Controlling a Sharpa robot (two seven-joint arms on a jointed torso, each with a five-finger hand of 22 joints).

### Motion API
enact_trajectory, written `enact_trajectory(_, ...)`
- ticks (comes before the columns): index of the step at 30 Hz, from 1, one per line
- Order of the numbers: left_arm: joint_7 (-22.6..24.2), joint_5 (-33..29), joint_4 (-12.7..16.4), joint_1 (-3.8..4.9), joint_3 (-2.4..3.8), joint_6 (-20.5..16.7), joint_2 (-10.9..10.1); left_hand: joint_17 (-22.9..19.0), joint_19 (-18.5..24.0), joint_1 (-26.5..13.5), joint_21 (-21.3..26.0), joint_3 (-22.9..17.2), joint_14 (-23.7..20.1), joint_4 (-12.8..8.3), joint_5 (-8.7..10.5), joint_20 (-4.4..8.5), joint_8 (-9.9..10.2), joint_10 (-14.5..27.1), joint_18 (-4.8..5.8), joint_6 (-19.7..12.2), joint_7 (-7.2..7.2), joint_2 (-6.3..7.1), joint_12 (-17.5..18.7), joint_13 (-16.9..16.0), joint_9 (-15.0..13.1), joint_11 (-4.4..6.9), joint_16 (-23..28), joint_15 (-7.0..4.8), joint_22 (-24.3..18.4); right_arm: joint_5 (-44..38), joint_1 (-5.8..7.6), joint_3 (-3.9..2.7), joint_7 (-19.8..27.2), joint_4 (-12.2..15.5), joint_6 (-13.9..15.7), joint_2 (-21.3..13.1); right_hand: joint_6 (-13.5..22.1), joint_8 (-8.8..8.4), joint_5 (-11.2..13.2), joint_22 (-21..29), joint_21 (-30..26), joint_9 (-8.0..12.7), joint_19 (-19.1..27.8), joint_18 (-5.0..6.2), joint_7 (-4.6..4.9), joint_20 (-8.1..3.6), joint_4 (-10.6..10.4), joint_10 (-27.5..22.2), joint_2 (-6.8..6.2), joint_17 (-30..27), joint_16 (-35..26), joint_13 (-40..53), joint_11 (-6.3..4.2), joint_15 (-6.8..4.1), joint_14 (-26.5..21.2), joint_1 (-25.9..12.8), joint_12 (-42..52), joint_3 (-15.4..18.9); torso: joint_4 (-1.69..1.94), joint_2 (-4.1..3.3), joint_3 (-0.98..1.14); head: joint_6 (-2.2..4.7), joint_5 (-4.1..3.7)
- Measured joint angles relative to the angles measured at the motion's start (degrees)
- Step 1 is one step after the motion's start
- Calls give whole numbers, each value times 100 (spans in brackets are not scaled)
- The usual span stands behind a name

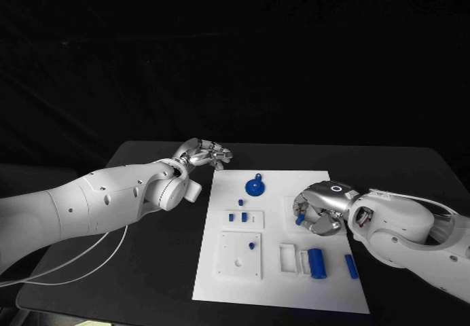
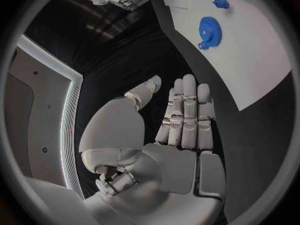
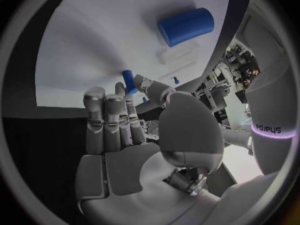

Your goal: Assemble the parts on the task board

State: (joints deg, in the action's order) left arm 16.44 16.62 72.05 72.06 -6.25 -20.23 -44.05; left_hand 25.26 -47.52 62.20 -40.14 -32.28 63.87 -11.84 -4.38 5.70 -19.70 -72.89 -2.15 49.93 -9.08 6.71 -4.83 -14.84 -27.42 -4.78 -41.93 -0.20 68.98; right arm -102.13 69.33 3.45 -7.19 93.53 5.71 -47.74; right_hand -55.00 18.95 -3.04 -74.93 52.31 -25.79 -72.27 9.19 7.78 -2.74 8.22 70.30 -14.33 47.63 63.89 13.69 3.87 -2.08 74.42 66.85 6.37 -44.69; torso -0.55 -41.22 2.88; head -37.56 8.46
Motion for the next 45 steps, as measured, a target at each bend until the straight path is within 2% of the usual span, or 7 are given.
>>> enact_trajectory(4,0,0,-2,0,0,1,-1,5,0,0,0,0,0,0,0,0,0,0,2,0,0,0,0,0,0,0,0,0,1,-21,-4,2,0,-1,-29,16,-37,13,-1,0,0,-12,0,0,5,1,0,49,10,0,0,12,-9,-18,-1,-10,22,-31,0,1,-1,-5,0)
enact_trajectory(14,-1,-1,-2,0,0,3,-3,8,0,0,0,0,0,0,0,0,0,0,9,0,0,0,0,0,-1,0,0,0,0,-99,-14,0,-25,6,-25,34,-270,151,0,1,26,-50,-1,1,-113,4,-21,225,178,0,22,89,-100,-104,8,-9,164,-210,-1,3,-1,-27,4)
enact_trajectory(19,-1,-2,-3,0,0,3,-2,12,0,0,0,0,0,0,0,0,0,0,16,0,0,0,0,0,-1,0,0,0,0,-176,-28,4,-65,25,47,42,-341,205,16,1,27,-81,24,1,-143,-22,10,261,238,1,21,138,-123,-121,18,4,184,-290,-1,3,0,-31,6)
enact_trajectory(28,-2,-2,-17,-1,0,6,5,16,0,0,0,0,0,0,0,0,0,0,40,0,0,0,0,0,-1,0,0,0,4,-267,-33,-1,-97,135,253,10,-361,210,17,2,48,-81,25,2,-163,-21,17,273,253,0,21,181,-134,-132,28,19,204,-378,1,3,0,-32,15)
enact_trajectory(32,-2,-2,-27,-1,0,6,6,21,0,0,0,0,0,0,0,0,0,0,41,0,0,0,0,0,-1,0,0,0,4,-280,-35,-75,-100,241,324,-23,-362,210,17,2,48,-87,11,2,-164,-34,27,279,253,1,21,184,-140,-132,29,20,205,-388,2,3,-1,-30,21)
enact_trajectory(37,-2,-2,-35,-1,0,8,10,22,0,0,0,0,0,0,0,0,0,0,42,0,0,0,0,0,0,0,0,0,4,-264,-28,-241,-100,425,381,-50,-362,233,17,2,48,-87,1,1,-164,-45,17,283,252,1,21,184,-143,-133,29,21,204,-410,1,3,-1,-26,39)
enact_trajectory(45,-2,-3,-39,-2,0,10,21,27,0,0,0,0,0,0,0,0,0,0,44,0,0,0,0,0,3,0,0,0,4,-67,-32,-255,-78,672,432,104,-361,234,17,2,47,-87,0,1,-164,-44,16,283,250,1,21,188,-144,-133,30,21,204,-410,-2,3,1,-59,90)
